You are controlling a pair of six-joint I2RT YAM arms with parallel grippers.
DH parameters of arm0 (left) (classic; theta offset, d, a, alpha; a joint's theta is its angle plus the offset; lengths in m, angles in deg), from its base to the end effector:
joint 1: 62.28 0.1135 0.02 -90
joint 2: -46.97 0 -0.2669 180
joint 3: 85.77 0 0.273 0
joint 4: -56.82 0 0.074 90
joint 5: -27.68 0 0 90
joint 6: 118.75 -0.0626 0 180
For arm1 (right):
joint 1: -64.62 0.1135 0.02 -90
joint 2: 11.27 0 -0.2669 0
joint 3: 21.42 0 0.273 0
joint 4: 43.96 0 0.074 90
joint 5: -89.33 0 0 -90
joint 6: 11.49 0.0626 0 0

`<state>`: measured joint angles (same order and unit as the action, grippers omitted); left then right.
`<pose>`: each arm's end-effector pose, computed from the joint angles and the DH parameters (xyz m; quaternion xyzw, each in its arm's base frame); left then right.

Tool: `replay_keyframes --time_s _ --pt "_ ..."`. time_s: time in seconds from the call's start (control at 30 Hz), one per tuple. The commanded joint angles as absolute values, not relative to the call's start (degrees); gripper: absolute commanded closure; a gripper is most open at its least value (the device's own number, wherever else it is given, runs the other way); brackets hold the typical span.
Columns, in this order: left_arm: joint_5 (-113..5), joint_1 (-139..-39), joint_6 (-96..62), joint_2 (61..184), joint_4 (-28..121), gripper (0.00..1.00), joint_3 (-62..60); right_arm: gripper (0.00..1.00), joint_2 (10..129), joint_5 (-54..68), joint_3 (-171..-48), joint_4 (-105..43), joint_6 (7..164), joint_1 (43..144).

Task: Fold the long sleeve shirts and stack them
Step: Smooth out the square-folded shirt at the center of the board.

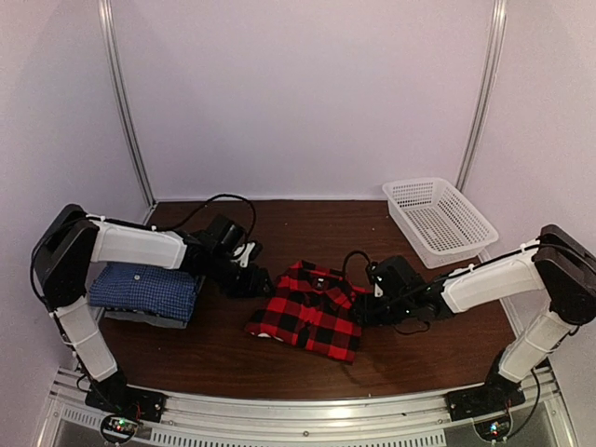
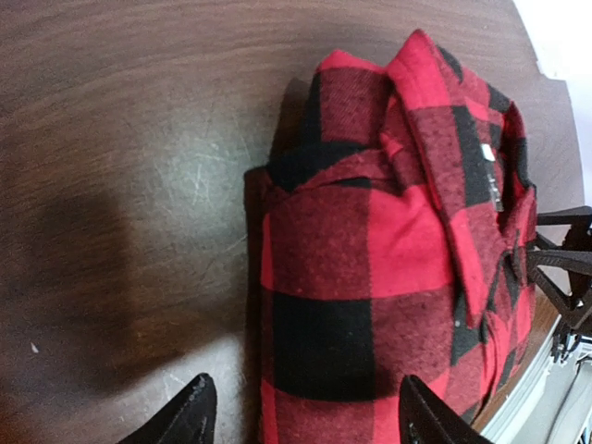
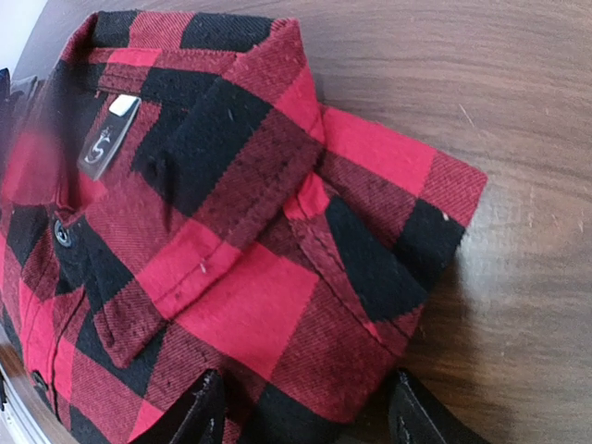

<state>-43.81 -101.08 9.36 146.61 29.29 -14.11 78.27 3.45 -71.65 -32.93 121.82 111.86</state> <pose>0.2847 -0.2544 0.1386 0.0534 0.9423 -0.3022 0.1336 0.2114 0.2352 0.1024 -0.0444 0.9391 0.2647 0.2145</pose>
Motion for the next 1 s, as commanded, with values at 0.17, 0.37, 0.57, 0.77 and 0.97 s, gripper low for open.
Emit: replay_keyframes --time_s 0.17,0.37,0.57,0.77,0.97 --pt "-40.6 -102.1 7.1 154.5 32.8 0.34 -10.4 0.42 82.6 2.7 -73.5 -33.3 120.9 112.2" --pt "-39.7 -103.9 9.0 156.7 33.7 0.60 -8.0 0.51 84.6 3.1 -75.1 -33.5 121.0 112.3" --pt "-41.2 -105.0 11.2 153.2 34.1 0.98 -7.9 0.85 85.1 2.3 -79.3 -30.0 119.3 112.7" --pt "-47.7 -109.4 14.6 144.5 31.3 1.00 -9.1 1.00 81.3 -0.3 -83.7 -23.4 116.6 113.4" --pt "-52.9 -114.0 20.4 143.5 31.4 1.00 -10.3 1.00 77.6 -4.0 -83.4 -18.2 113.8 112.8"
